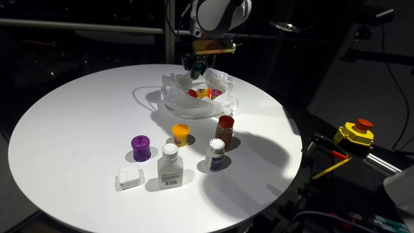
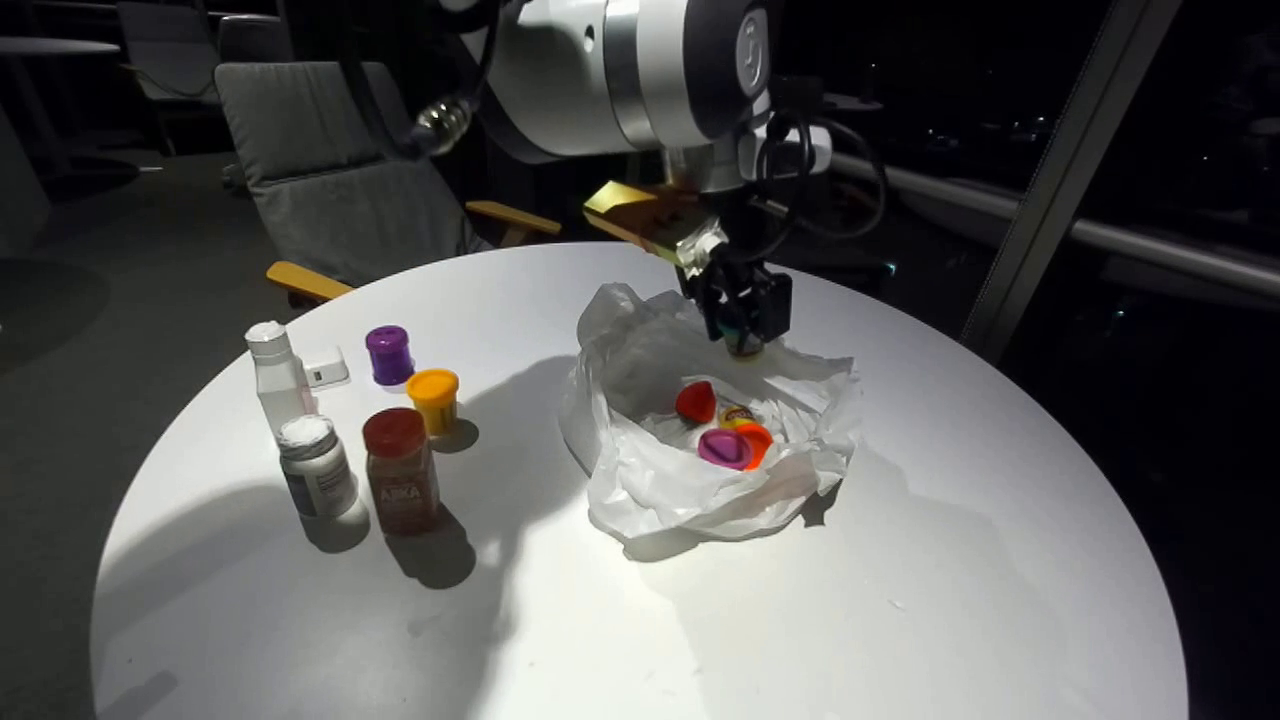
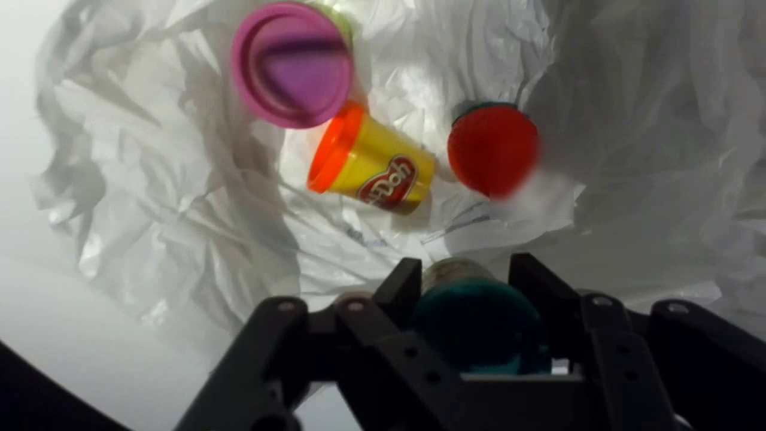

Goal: Pick up all the objects surrounding the white plate and arrange them on the plate

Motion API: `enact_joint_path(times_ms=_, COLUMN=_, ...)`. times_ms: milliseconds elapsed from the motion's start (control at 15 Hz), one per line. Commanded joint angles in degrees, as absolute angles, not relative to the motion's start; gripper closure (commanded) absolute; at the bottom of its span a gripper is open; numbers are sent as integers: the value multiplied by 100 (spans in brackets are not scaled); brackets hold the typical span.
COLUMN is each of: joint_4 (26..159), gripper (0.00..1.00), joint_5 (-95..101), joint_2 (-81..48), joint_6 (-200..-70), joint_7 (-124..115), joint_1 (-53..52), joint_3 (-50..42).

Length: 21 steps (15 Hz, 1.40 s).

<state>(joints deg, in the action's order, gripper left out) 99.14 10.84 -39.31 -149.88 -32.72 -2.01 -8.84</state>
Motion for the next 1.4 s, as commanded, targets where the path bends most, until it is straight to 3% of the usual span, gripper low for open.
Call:
enact_joint_path(times_ms=0, joint_4=9266, gripper=80, joint_5=609, joint_2=-4496, joint_6=-14814, joint_7=-2707, joint_1=-174, joint_3=-795)
enact_joint_path(times_ms=267, joint_4=8934, gripper=80, joint_5=572, joint_2=-4900, joint_6=-14773, joint_7=-2580, joint_1=-286, joint_3=-971)
enact_joint_path(times_ms=333, joint_4=8921, gripper=30, joint_5=611, joint_2=-4902, joint_6=-14710, joint_7=-2595, joint_1=-336, joint_3=-1030)
enact_joint_path(times_ms=400, joint_4=8940, gripper=29, joint_5=672, joint_2=-4869, joint_6=-14677, joint_7=-2654, joint_1=-415, joint_3=-1127)
enact_joint_path(times_ms=667, joint_4=9673, gripper=1, joint_5=1012, joint_2=-3870, joint_6=-14406, joint_7=-2960, joint_1=-1099, joint_3=-1537)
enact_joint_path(times_ms=1067, joint_4=10303, gripper=0, joint_5=1544, joint_2=-2609, joint_6=-13623, joint_7=-3227, joint_1=-1868, joint_3=-1255)
enact_joint_path(times_ms=1333, joint_4=10685, gripper=0, joint_5=1250, joint_2=-2087, joint_6=-13549, joint_7=-3426, joint_1=-1890, joint_3=-574)
